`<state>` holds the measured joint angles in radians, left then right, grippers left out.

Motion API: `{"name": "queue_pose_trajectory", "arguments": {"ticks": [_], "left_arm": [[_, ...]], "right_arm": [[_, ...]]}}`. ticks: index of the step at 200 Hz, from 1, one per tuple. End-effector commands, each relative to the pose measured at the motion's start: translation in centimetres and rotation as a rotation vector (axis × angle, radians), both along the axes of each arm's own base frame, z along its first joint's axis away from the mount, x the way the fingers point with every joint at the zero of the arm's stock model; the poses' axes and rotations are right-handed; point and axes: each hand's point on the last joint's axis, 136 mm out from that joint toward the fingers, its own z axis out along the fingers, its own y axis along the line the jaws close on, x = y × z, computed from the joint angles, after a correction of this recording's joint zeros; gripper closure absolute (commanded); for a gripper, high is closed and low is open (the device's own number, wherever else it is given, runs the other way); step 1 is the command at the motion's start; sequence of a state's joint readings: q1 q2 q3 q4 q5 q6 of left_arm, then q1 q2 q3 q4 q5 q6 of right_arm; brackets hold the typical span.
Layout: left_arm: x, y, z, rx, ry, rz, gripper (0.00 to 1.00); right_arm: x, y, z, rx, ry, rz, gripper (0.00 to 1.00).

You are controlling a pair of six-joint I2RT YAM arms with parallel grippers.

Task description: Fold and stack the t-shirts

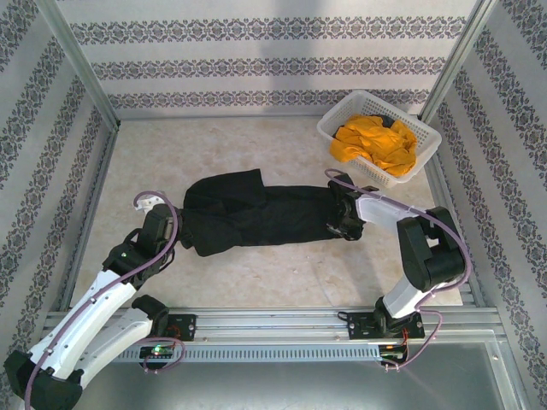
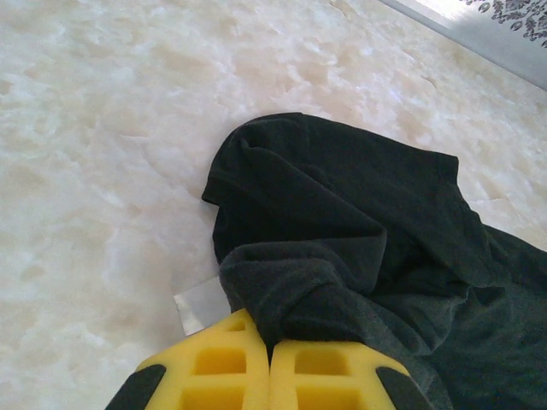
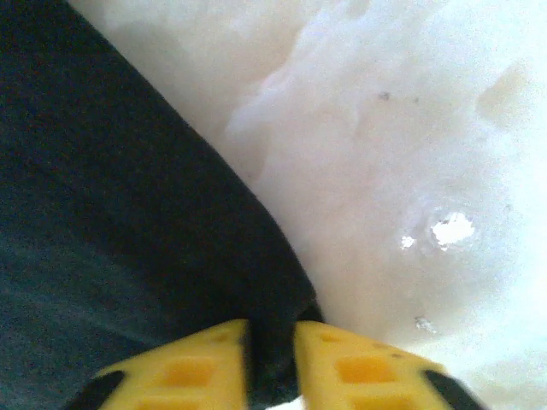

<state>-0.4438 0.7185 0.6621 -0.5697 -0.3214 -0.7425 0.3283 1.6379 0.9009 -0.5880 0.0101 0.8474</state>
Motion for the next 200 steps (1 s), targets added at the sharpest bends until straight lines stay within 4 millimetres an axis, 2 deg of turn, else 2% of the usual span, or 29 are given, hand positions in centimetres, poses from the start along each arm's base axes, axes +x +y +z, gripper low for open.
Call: {"name": "queue_pose_trajectory", "arguments": {"ticks": [1, 20, 36, 80, 107, 134, 155, 176, 200], "left_arm": [[0.3, 0.3, 0.7, -0.008, -0.013, 0.017, 1.0], [0.7, 0.2, 1.4, -0.016, -0.028, 0.018, 1.0], [1.0, 0.2, 2.3, -0.023, -0.047, 0.02, 1.0], [2.4, 0.1, 6.1, -0.035, -0.122, 0.028, 1.0], [3.5, 0.3, 9.5, -0.048, -0.193, 0.044, 1.0], [4.0, 0.6, 13.9, -0.051, -0.286, 0.058, 1.0], [3.3, 1.3, 17.8, -0.059, -0.378, 0.072, 1.0], [1.5, 2.2, 22.3, -0.09, -0.503, 0.078, 1.0], [-1.1, 2.7, 27.5, -0.134, -0.665, 0.046, 1.0]], "right_arm": [[1.1, 0.3, -0.4, 0.021, -0.008, 0.002, 0.87], [1.4, 0.6, 0.5, 0.038, -0.031, 0.0, 1.0], [1.7, 0.4, 2.1, 0.041, -0.077, -0.005, 1.0], [3.0, 0.6, 10.7, 0.066, -0.294, 0.015, 1.0], [3.9, 0.6, 16.0, 0.094, -0.435, 0.022, 1.0], [4.8, 0.4, 22.9, 0.116, -0.634, 0.048, 1.0], [4.5, -0.1, 29.1, 0.128, -0.837, 0.063, 1.0], [3.1, -1.4, 34.6, 0.122, -1.029, 0.052, 1.0], [1.3, -3.0, 39.1, 0.124, -1.203, 0.021, 1.0]]}}
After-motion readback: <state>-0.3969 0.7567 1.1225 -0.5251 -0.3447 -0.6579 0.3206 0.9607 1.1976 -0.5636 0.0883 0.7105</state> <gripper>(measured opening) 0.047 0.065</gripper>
